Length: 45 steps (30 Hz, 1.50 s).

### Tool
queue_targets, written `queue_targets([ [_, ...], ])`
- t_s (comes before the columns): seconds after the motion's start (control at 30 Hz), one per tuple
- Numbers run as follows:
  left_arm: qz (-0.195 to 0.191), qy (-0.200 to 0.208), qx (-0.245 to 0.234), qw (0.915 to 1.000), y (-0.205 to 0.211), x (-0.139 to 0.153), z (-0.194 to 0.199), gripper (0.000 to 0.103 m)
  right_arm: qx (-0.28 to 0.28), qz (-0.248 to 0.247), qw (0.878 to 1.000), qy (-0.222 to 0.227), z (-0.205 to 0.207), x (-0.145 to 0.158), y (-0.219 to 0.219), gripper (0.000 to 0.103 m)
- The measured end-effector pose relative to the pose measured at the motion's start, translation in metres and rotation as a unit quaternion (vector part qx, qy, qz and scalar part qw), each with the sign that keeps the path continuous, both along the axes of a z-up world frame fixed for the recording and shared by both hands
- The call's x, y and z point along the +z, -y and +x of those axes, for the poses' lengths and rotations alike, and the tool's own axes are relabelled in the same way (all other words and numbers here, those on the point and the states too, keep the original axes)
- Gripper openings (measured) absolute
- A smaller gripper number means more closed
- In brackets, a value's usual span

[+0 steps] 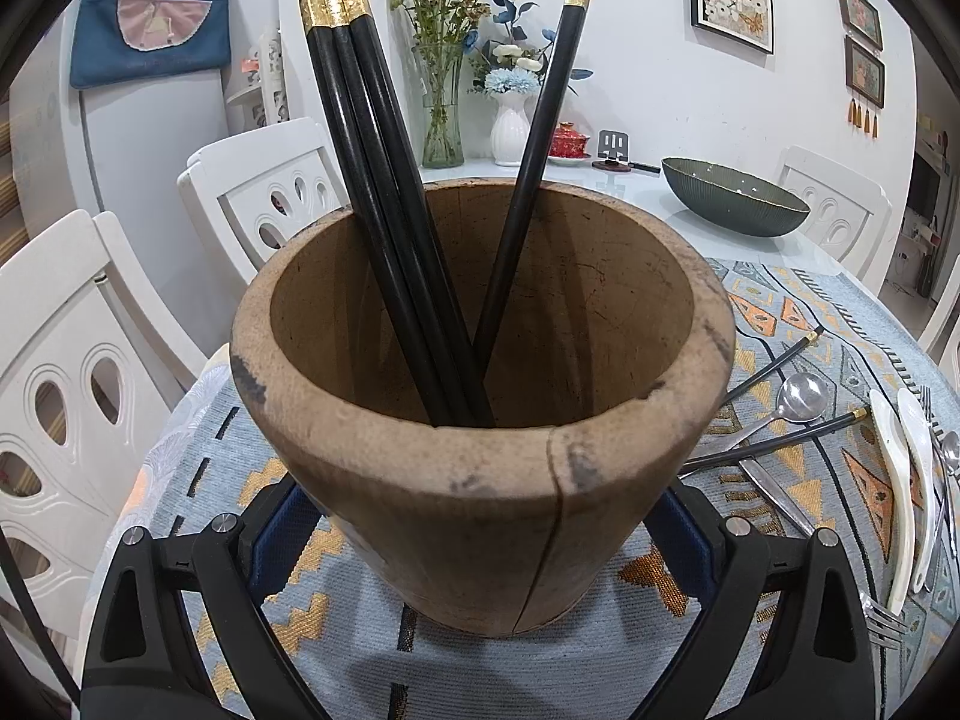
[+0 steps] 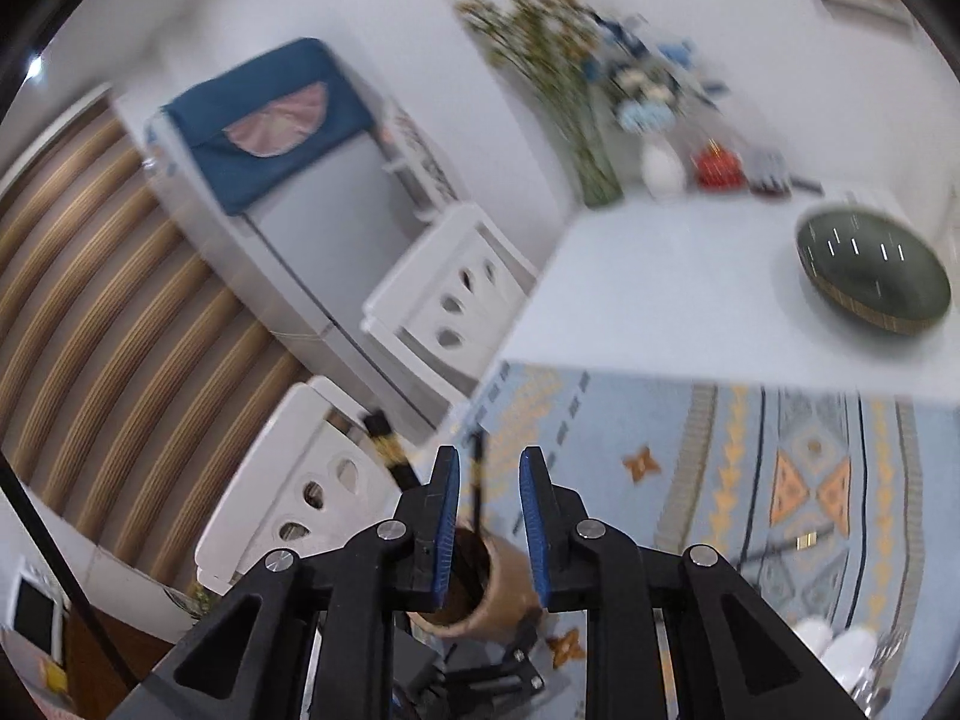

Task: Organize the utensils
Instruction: 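Move the open right gripper back over the utensils on the cloth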

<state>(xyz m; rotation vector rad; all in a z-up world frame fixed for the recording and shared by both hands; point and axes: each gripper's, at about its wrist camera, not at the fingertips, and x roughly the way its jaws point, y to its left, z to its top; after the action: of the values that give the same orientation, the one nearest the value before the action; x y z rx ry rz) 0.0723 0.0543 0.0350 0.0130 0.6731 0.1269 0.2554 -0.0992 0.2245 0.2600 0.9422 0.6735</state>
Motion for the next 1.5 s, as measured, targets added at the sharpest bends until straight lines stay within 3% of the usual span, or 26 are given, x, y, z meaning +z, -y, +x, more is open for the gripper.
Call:
queue_targets([
  [0.3, 0.001, 0.0, 0.0, 1.0, 0.0, 0.0, 0.0, 0.098, -0.068, 0.031, 0.99, -0.118, 0.008, -0.06, 0.05, 0.02],
  [0.47, 0.0, 0.0, 0.0, 1.0, 0.0, 0.0, 0.0, 0.098, -0.088, 0.027, 0.983, -0.16, 0.006, -0.087, 0.06, 0.02],
  [0.73, 0.0, -0.001, 0.0, 1.0, -0.001, 0.0, 0.001, 0.098, -0.078, -0.033, 0.968, -0.235, -0.015, -0.143, 0.067, 0.021],
  [0.83, -0.001, -0.002, 0.0, 1.0, -0.001, -0.001, 0.001, 0.099, -0.077, -0.031, 0.959, -0.273, -0.037, -0.168, 0.073, 0.021],
  [1.0, 0.0, -0.002, 0.0, 1.0, -0.002, -0.002, 0.001, 0.099, -0.023, -0.047, 0.941, -0.333, -0.077, -0.209, 0.063, 0.021],
  [1.07, -0.001, -0.003, 0.0, 1.0, -0.002, -0.001, 0.002, 0.099, 0.004, -0.09, 0.939, -0.331, -0.087, -0.217, 0.056, 0.021],
  [1.13, -0.001, -0.003, 0.0, 1.0, -0.002, -0.001, 0.001, 0.099, 0.006, -0.108, 0.946, -0.305, -0.089, -0.218, 0.059, 0.019],
  [1.23, -0.001, -0.003, 0.0, 1.0, -0.002, -0.002, 0.001, 0.099, -0.047, -0.113, 0.95, -0.287, -0.079, -0.216, 0.077, 0.017],
  [1.37, -0.001, -0.003, 0.0, 1.0, -0.002, -0.001, 0.002, 0.099, -0.09, -0.163, 0.958, -0.217, -0.055, -0.208, 0.091, 0.017],
  [1.5, -0.002, -0.003, -0.001, 1.0, -0.002, -0.002, 0.001, 0.099, -0.143, -0.18, 0.953, -0.197, -0.036, -0.199, 0.111, 0.02],
])
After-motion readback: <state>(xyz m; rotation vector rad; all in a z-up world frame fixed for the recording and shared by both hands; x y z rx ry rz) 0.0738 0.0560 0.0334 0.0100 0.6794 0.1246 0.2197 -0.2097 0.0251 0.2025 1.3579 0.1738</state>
